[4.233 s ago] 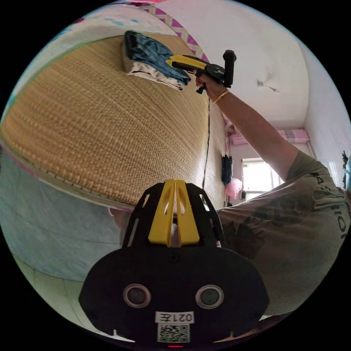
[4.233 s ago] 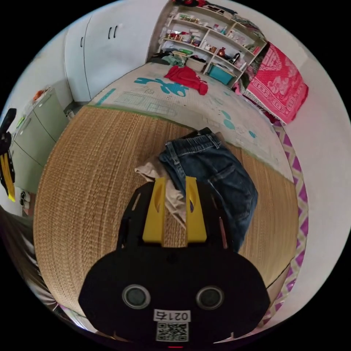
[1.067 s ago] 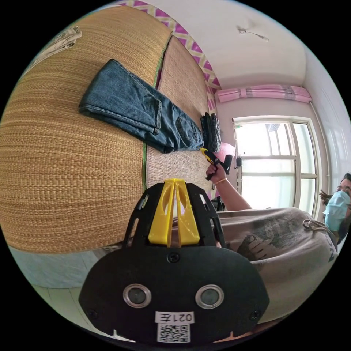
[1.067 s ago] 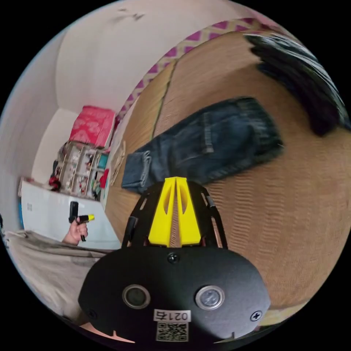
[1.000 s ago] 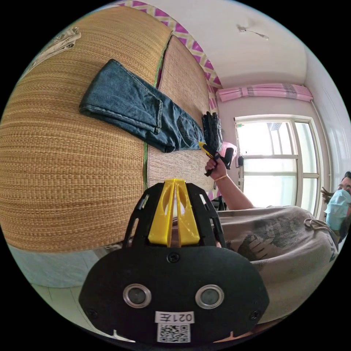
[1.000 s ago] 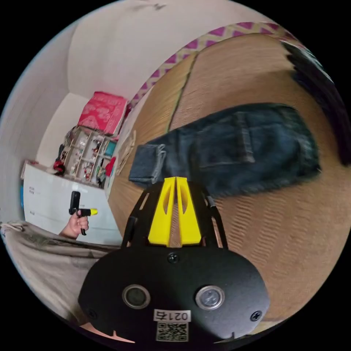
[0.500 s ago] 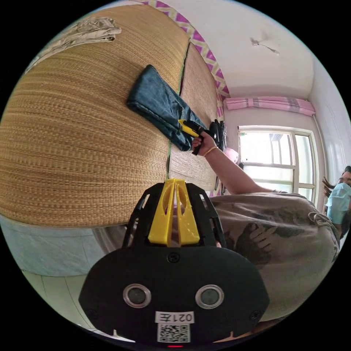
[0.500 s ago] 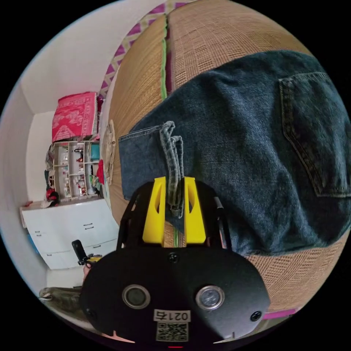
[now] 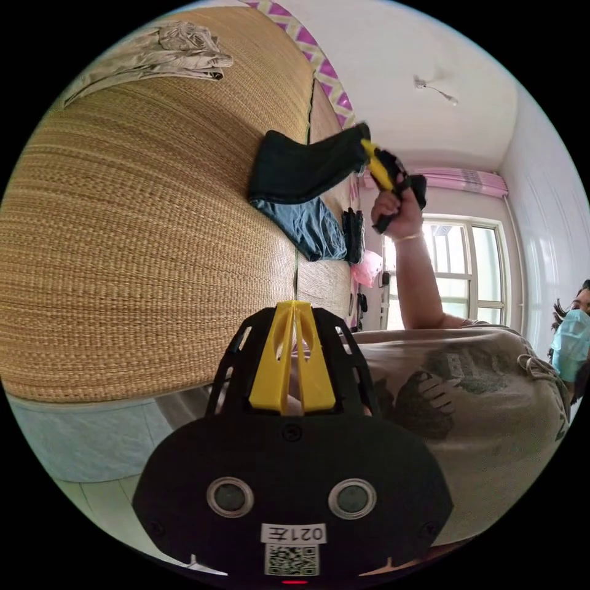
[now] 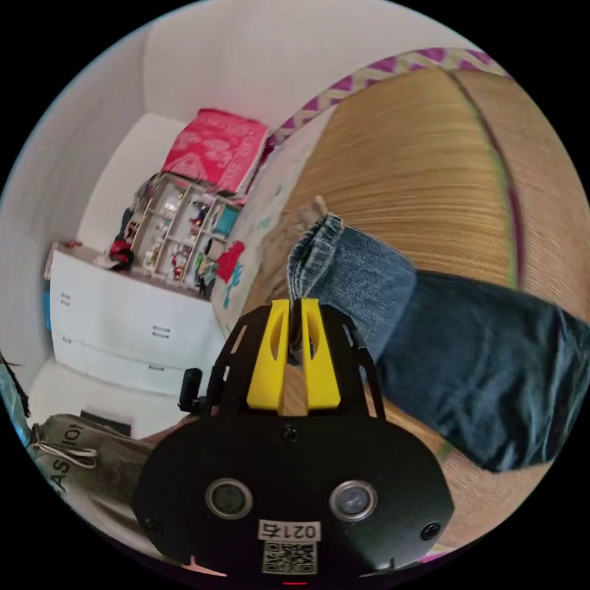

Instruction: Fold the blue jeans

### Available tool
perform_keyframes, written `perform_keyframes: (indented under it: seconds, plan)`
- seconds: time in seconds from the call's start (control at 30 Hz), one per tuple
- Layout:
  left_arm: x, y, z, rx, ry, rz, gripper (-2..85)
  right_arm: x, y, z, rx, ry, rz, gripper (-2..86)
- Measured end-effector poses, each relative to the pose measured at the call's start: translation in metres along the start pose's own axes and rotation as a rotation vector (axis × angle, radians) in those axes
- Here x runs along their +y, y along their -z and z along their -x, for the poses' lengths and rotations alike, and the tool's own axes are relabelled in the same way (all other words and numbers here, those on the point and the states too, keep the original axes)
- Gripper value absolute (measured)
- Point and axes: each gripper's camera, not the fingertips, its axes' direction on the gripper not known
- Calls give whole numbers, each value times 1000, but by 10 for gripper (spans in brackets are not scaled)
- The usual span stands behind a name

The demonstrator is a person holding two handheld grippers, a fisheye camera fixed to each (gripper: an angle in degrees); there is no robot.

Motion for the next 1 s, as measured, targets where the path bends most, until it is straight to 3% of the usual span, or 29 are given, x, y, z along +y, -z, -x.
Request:
perform_keyframes:
  seconds: [0.13, 0.2, 0.47, 0.7, 0.8, 1.0]
  plan:
    - [0, 28, -3, 4, -4, -27, -10, -44, -118, 77, -7, 112, 102, 52]
    - [-3, 47, -9, -21, -21, -42, -9, -49, -130, 82, -38, 94, 112, 48]
    - [-51, 46, -37, -65, -157, -60, -6, -24, -20, -6, 248, 82, 105, 50]
    - [-168, -42, -139, -487, -559, 80, 64, -18, 99, -87, 618, 185, 222, 63]
    - [-221, -84, -161, -632, -629, 162, 86, -40, 117, -115, 738, 269, 337, 66]
    - [-306, -121, -190, -731, -688, 273, 117, -101, 131, -171, 777, 390, 529, 87]
